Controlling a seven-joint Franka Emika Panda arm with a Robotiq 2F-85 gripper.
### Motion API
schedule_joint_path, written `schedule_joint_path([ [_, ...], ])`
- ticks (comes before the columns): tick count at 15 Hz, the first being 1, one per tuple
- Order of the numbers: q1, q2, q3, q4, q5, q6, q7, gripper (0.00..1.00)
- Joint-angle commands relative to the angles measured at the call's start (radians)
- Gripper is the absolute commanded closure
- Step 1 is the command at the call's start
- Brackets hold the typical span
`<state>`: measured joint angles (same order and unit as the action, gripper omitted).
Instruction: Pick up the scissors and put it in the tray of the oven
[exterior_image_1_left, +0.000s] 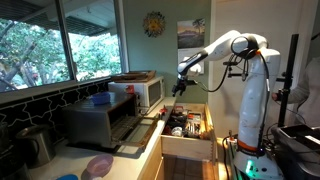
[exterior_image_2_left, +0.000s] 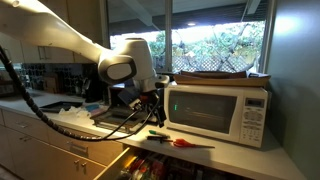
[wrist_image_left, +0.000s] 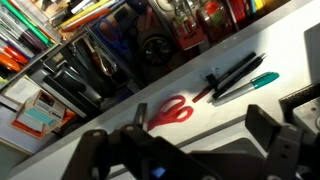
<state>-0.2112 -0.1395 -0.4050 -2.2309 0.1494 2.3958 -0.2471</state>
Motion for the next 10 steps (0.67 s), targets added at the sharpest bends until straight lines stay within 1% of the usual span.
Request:
schedule_joint_path([
  [1,-0.061,0.081,0.005,0.071,0.039,-0.001,0.123,0.0],
  [3,-0.086,0.098,0.008,0.087,0.039,-0.008,0.207,0.0],
  [4,-0.08,0.069,0.02,0.062,0.015,-0.002,0.143,0.0],
  [7,-0.095,0.087,0.019,0.078,0.017,-0.002,0.189,0.0],
  [8,-0.093,0.08,0.025,0.076,0.01,-0.005,0.227,0.0],
  [10,-0.089,0.142,0.037,0.097,0.034,0.026,0.358,0.0],
])
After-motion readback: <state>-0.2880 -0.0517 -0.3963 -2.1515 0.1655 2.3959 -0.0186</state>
